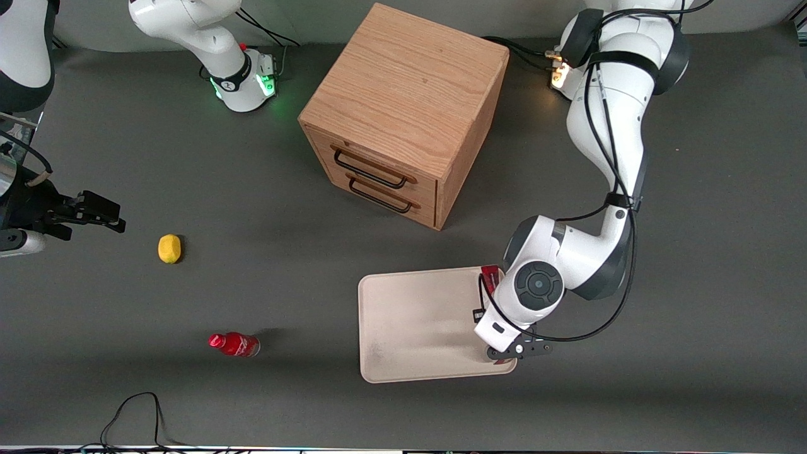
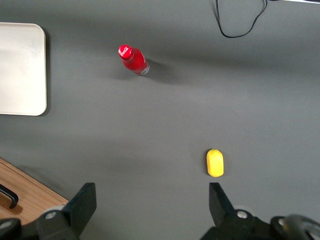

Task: Place red cookie box on tray
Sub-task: 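Lower the box and lay it flat along the tray's edge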

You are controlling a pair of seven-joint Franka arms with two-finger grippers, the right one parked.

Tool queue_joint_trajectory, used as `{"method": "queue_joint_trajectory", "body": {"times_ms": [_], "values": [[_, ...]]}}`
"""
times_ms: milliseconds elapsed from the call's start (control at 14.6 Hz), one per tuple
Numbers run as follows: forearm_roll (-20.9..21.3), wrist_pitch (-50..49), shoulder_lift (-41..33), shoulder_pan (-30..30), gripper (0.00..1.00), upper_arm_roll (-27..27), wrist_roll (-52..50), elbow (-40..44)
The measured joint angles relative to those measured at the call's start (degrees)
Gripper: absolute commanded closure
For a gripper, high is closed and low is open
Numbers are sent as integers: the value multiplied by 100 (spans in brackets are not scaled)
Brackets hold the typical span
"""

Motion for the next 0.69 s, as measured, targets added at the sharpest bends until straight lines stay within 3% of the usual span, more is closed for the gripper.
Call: {"method": "queue_joint_trajectory", "body": {"times_ms": [137, 206, 274, 686], "values": [[22, 36, 12, 0, 100, 0, 0, -58], [25, 41, 16, -1, 40, 0, 0, -74], [28, 50, 22, -1, 0, 0, 0, -80], [200, 112, 10, -8, 0, -1, 0, -106]]}}
